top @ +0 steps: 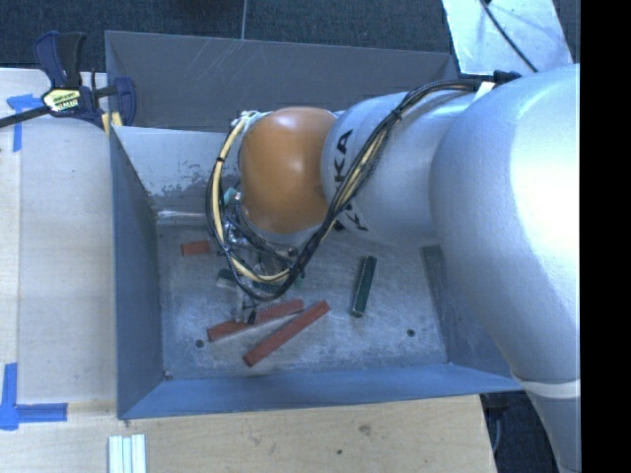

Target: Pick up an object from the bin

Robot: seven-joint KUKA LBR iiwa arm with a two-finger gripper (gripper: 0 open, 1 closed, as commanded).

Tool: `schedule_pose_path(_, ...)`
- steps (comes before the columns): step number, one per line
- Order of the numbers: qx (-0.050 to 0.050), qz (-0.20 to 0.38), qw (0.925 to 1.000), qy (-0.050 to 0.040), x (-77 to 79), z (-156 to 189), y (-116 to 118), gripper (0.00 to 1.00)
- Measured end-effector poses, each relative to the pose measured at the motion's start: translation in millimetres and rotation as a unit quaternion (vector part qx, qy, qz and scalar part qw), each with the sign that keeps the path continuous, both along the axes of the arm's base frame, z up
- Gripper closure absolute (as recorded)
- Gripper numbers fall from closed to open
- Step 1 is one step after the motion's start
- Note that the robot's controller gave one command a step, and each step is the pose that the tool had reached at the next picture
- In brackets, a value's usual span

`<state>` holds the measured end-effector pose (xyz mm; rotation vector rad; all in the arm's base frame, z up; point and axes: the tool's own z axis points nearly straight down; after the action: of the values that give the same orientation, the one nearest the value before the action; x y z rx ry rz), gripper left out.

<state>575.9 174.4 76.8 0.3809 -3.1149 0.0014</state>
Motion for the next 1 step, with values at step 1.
schedule_pose_path(1,0.000,0.028,0.9996,-0.0012,-69.6,-6.8,-24.8,0.00)
